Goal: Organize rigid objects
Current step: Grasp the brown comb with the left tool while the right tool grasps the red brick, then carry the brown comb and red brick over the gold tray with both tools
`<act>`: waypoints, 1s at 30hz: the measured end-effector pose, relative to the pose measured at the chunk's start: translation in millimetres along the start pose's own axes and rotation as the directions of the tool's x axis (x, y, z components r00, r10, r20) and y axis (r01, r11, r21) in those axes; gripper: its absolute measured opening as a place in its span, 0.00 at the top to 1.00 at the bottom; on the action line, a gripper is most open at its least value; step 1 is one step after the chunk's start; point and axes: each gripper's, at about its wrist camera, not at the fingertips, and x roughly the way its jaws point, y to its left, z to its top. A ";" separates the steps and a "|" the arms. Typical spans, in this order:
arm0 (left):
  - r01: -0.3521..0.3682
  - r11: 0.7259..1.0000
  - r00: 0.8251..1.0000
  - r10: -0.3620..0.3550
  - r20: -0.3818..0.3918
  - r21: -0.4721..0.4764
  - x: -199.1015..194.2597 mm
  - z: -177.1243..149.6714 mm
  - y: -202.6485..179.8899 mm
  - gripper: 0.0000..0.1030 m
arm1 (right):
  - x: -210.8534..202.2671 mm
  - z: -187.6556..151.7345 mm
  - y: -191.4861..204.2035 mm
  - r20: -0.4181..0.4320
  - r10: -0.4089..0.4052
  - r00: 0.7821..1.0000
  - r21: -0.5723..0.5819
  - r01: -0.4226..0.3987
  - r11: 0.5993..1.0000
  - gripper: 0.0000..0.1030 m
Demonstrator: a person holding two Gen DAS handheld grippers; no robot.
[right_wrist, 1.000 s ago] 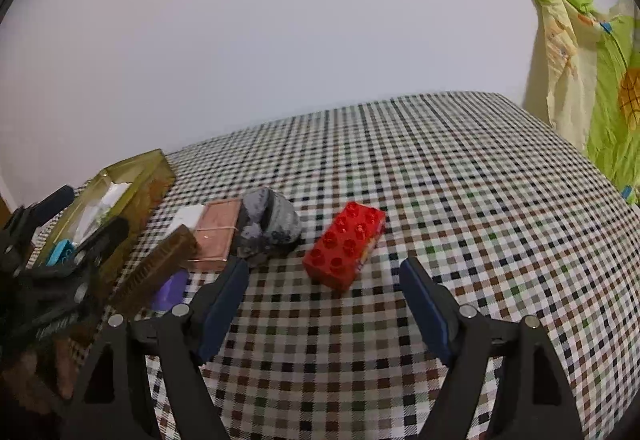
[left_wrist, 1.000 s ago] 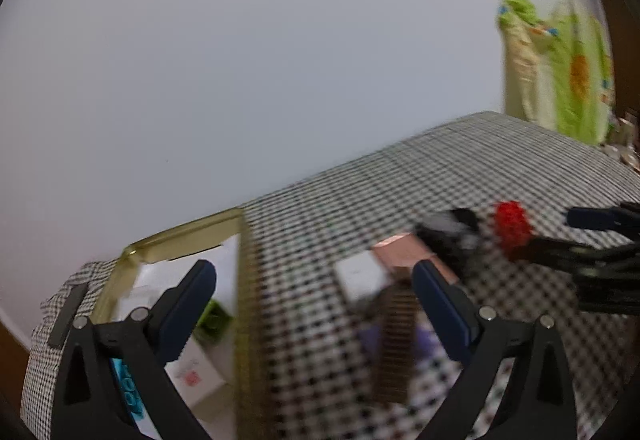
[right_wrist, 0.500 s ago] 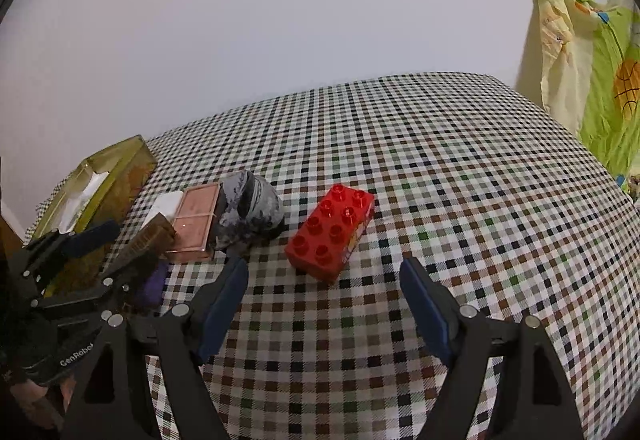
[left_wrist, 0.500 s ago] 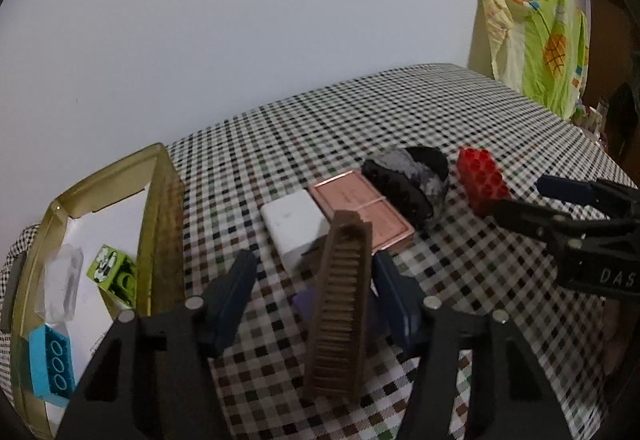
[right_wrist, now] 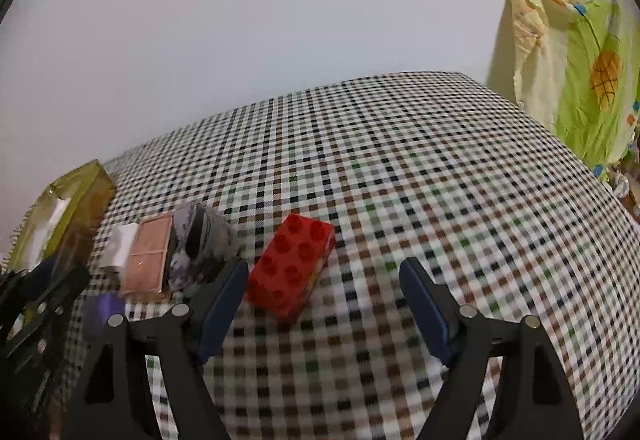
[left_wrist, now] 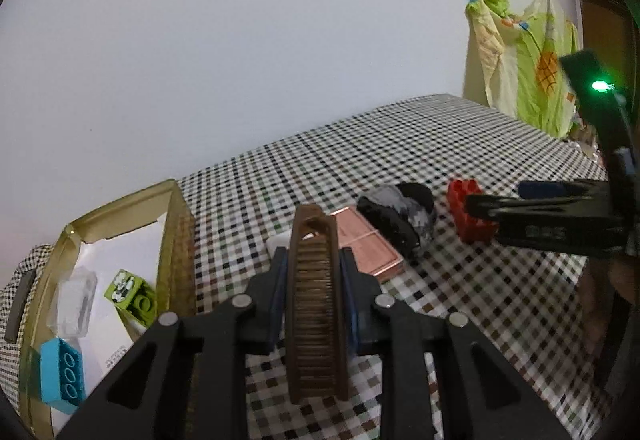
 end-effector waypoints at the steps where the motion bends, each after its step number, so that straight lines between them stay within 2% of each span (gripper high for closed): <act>1: 0.001 1.000 1.000 -0.001 -0.002 -0.002 1.3 0.4 0.6 0.77 | 5.6 2.7 2.3 -0.016 -0.001 1.000 -0.009 0.000 1.000 0.23; 4: 0.015 1.000 1.000 -0.015 -0.006 -0.025 3.1 0.7 7.1 0.77 | 17.3 6.6 8.2 -0.052 -0.012 0.999 -0.039 0.010 0.999 0.23; 5: 0.017 0.999 1.000 -0.018 -0.009 -0.029 3.7 1.0 7.0 0.77 | 21.6 6.9 10.1 -0.070 -0.021 0.997 -0.047 0.017 0.999 0.27; 6: 0.019 0.999 1.000 -0.019 -0.012 -0.033 4.0 2.2 6.4 0.77 | 24.8 7.0 10.1 -0.083 -0.025 0.996 -0.045 0.021 0.999 0.36; 10: 0.017 0.999 1.000 -0.017 -0.001 -0.029 -0.3 1.1 6.1 0.77 | 27.4 7.8 16.3 -0.084 -0.048 0.995 -0.066 0.043 0.997 0.46; 12: 0.012 1.000 1.000 -0.011 0.009 -0.021 -3.6 -0.1 4.8 0.77 | 26.9 7.8 20.4 -0.080 -0.049 0.996 -0.089 0.042 0.995 0.66; 17: 0.005 1.000 1.000 -0.005 0.017 -0.019 -10.3 -3.5 5.6 0.77 | 20.7 6.9 24.6 -0.077 -0.015 0.997 -0.113 0.006 0.994 0.67; 30: 0.008 0.998 0.999 -0.005 0.043 -0.065 -29.0 -13.6 5.3 0.77 | -13.7 -8.8 32.5 0.029 0.028 0.999 -0.118 -0.024 0.993 0.67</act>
